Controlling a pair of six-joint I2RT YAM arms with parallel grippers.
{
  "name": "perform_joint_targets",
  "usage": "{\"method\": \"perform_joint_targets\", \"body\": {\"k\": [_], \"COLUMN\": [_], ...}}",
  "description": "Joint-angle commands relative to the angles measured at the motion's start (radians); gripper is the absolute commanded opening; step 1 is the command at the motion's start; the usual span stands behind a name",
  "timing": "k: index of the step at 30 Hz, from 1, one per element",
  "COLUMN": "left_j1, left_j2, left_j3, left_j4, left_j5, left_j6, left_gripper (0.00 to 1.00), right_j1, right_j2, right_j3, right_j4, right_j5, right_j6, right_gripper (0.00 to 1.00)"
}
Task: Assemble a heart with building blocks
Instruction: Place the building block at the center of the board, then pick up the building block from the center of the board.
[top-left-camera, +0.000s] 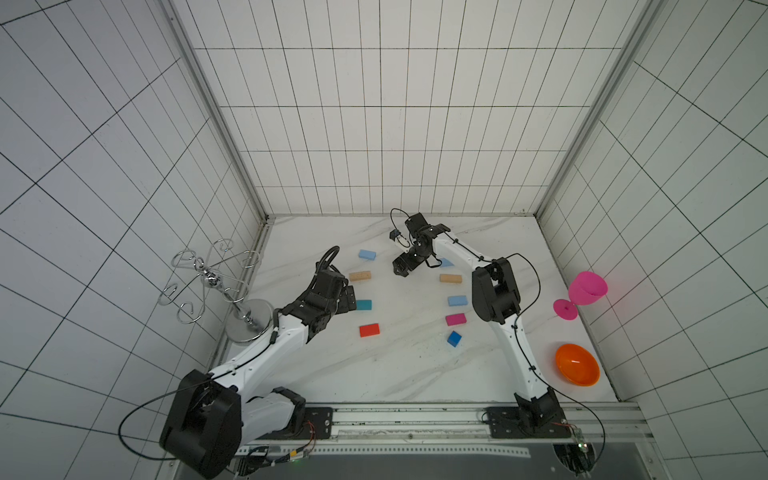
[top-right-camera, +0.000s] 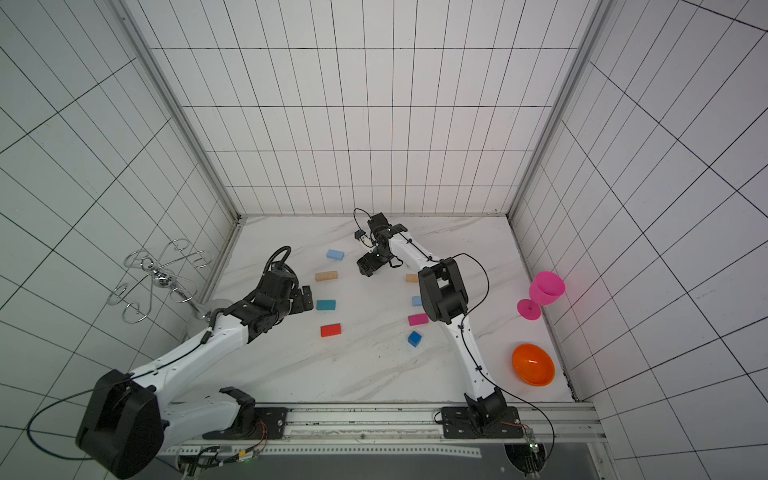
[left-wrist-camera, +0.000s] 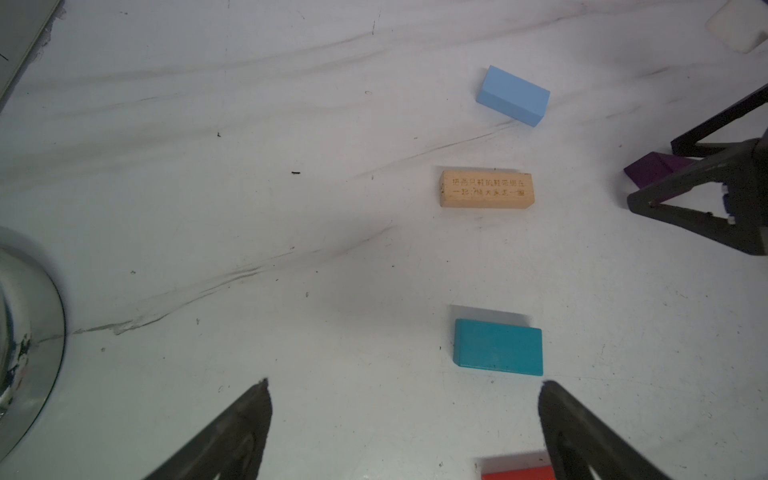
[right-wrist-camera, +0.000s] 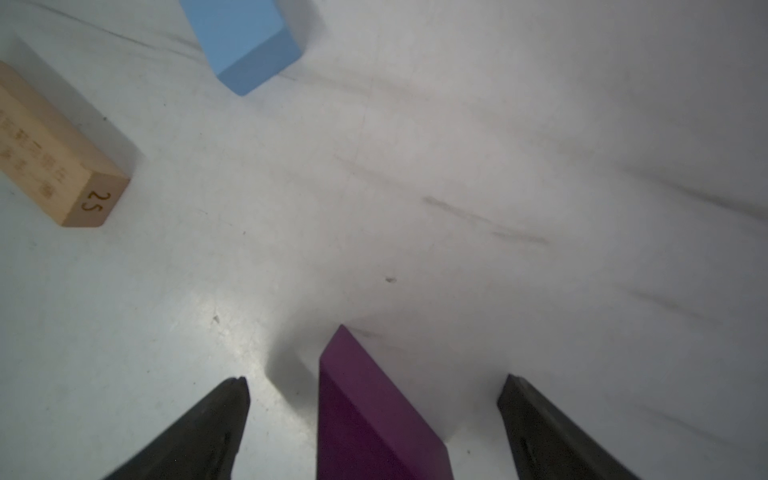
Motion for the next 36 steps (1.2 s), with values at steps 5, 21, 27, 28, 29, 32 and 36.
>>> {"method": "perform_joint_targets", "body": {"k": [5,21,27,28,29,32,36], "left_j1": [0.003,0.006,0.027,0.034,0.039,0.042,0.059], "left_j2": [0.071,0.853,1.067,1.087,1.101,1.130,1.158], "left_j3": [0.098,0.958,1.248,1.272,1.287,1.306,1.320], "left_j4": [0.013,-0.245,-0.402,-0.412,-0.416,-0.410,-0.410], "left_j5": [0.004,0.068,0.077,0.089,0.098,0.089,0.101], "left_j6": [0.003,0.335,0.378,0.377,0.377,0.392,0.389], "left_gripper": [0.99,0.99,0.97,0.97,0.97,0.97,0.97], "right_j1": [-0.017,-0.206,-0.241,-0.250,-0.257,-0.277,-0.296], "right_j2": [-0.227,-0.580,-0.622,-0.623,-0.626,-0.619,-0.604], "right_j3": [-0.034,-0.574,-0.644,-0.646,-0.648,-0.629,-0.602], "right_j4": [-0.038,-0.022,-0.016,-0.016,-0.015,-0.013,-0.014], "right_j5": [0.009,0.025,0.047,0.050,0.054,0.064,0.050], "right_j6": [0.035,0.428,0.406,0.406,0.406,0.407,0.419], "right_gripper": [0.99,0.99,1.00,1.00,1.00,1.00,0.99]}}
